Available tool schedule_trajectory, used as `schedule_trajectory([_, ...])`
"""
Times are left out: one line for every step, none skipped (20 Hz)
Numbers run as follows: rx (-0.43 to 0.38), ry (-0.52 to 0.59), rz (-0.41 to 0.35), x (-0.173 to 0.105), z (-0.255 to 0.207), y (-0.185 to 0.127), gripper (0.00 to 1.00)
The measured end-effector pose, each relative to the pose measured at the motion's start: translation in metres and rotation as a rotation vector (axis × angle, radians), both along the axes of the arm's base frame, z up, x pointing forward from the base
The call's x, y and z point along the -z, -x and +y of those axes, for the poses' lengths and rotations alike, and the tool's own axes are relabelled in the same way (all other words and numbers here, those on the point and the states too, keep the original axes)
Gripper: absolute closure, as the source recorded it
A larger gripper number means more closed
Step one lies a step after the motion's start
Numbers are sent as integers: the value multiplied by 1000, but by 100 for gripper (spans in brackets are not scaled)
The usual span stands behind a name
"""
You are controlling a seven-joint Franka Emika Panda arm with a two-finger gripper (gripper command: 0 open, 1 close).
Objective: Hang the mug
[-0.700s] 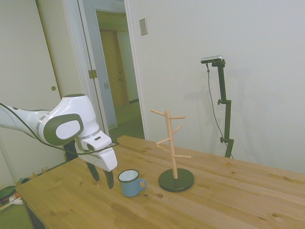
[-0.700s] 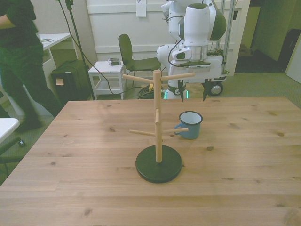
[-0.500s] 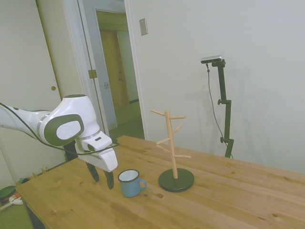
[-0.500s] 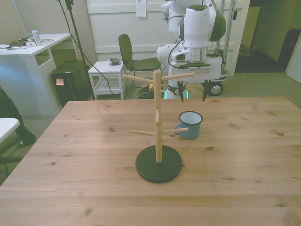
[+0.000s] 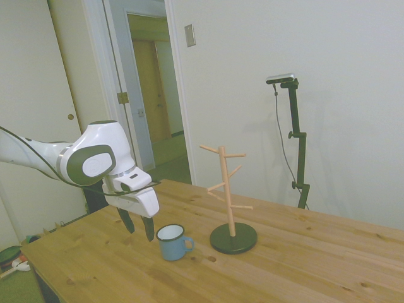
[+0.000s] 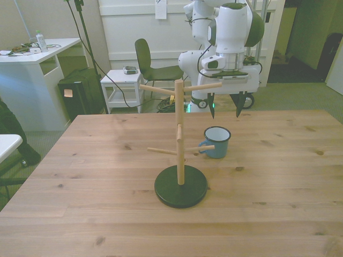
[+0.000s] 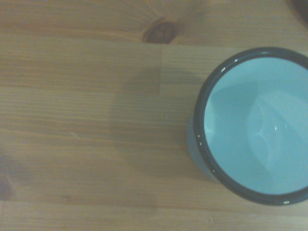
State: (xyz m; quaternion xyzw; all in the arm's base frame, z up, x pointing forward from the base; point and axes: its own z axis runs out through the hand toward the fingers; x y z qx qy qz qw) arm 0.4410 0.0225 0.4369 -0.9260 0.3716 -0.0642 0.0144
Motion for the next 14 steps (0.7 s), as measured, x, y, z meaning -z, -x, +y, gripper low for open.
schedule_trajectory([-6,9,0,0,0,-3,0])
schedule_trajectory([-12,18,0,0,0,-7,0])
schedule_trajectory([-16,23,-1,-1,0,-10,0])
schedule_trajectory([-19,26,-2,-2,1,-14,0])
schedule_trajectory([-21,28,-3,-2,3,-18,0])
schedule_trajectory([-23,30,-3,-2,5,-22,0])
schedule_trajectory([-25,29,-4,-1,8,-25,0])
schedule_trajectory([-28,27,-4,0,11,-29,0])
schedule_trajectory([-31,26,-4,1,14,-32,0])
schedule_trajectory([-33,26,-3,3,18,-35,0])
schedule_trajectory([-36,27,-2,3,22,-38,0])
schedule_trajectory([-38,29,-2,4,26,-41,0])
schedule_trajectory([-38,32,-2,5,29,-44,0])
schedule_trajectory([-40,35,-2,5,33,-47,0])
